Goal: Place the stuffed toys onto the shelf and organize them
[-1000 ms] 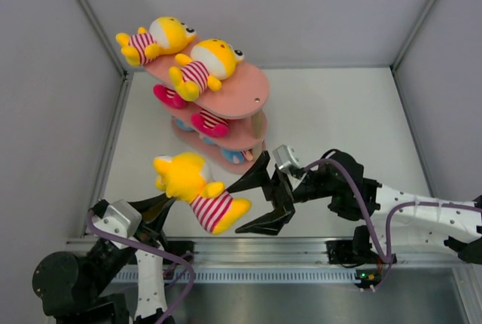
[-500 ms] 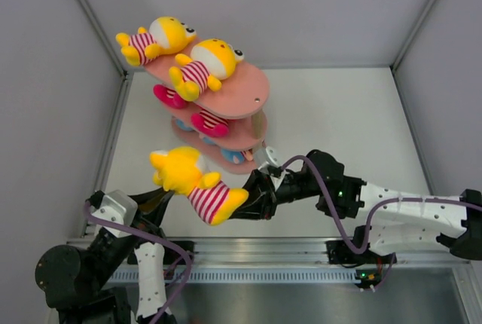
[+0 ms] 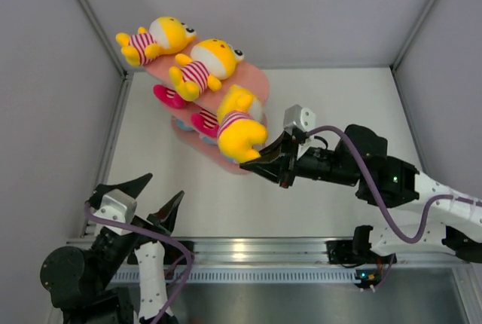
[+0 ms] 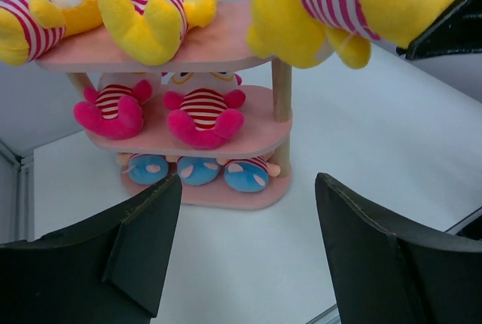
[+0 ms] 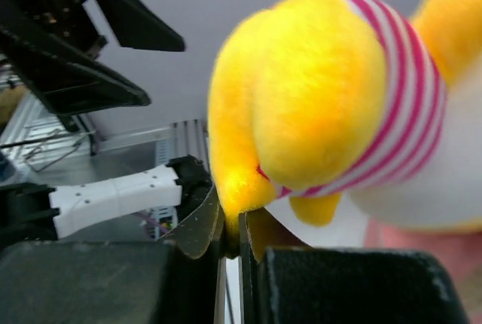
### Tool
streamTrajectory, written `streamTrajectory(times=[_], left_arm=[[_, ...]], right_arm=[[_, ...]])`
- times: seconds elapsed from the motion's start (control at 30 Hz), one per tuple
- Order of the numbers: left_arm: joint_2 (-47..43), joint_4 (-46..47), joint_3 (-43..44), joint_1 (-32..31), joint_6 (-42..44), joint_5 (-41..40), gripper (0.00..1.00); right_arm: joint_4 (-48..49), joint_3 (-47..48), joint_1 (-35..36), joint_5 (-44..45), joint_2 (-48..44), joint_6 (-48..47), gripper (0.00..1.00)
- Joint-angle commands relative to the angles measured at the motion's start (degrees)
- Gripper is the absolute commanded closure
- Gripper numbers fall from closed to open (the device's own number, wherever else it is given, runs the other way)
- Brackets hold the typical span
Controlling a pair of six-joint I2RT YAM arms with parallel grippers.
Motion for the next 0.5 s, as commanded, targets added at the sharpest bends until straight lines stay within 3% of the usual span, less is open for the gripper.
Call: streamTrajectory(times=[0.0,0.27,0.47], left_arm=[[-1.1,2.5,-0.1,0.4,2.6,-3.6,0.22],[-2.0,2.4,-2.1,0.4,4.3,-7.5,0.21],[-1.4,2.5,-3.0,0.4,4.1,-7.5,0.22]], right_arm=[[-15.3,9.0,0.7,11.5,1.0,-4.9,1.0],[-35.0,22.2,0.8,28.2,4.2,-11.2,1.0],[-53.0,38.8,0.7,37.2,19.3,-24.0,1.0]])
